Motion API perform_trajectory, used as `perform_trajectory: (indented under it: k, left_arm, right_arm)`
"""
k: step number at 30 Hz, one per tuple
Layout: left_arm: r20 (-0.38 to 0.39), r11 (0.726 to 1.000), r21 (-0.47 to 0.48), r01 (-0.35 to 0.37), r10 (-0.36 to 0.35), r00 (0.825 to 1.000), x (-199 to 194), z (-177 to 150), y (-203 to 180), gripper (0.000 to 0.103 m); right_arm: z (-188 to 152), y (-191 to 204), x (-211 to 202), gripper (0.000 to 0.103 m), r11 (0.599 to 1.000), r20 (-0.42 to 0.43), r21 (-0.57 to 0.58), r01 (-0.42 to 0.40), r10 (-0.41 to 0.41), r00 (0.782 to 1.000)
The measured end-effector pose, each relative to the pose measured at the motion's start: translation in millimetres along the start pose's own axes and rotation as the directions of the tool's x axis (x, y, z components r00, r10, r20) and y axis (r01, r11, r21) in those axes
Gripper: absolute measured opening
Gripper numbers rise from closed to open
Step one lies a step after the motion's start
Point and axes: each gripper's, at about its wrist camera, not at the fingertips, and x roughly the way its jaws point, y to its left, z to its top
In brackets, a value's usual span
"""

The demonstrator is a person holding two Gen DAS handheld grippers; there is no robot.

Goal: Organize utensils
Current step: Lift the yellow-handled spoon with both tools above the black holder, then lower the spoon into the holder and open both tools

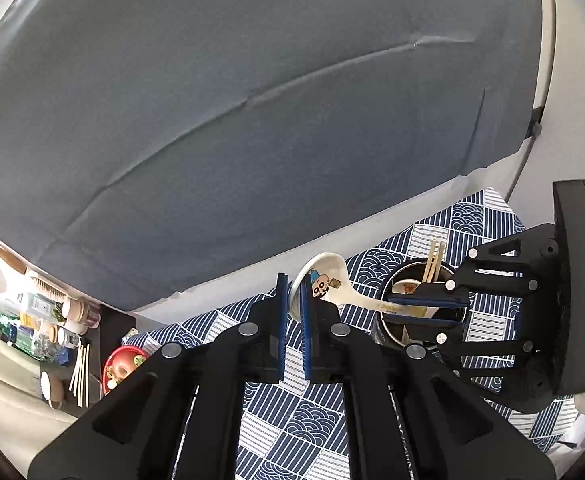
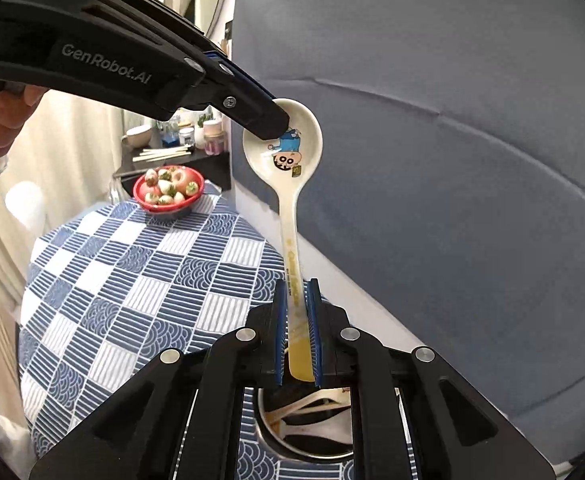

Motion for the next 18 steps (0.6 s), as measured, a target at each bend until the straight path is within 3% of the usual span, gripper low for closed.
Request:
perform_trajectory:
  k: [11,18]
  left_arm:
    - [-0.052,0.998,0.069,0.014,-0.01,0.999,22.9,6.9,-34.1,0.007]
    - [-0.094,0.995,0.087,0.055,-0.047,0.994,40.2,-3.6,-54.6,0.007]
  right_arm:
    - [-33.7,-24.0,15.2,0.01,0.994,0.021,0.077,-0.078,0.077,0.997]
    - [-53.2,-25.2,26.4,0.01,0.994,-0.063,0.086,-0.066,0.072,0.995]
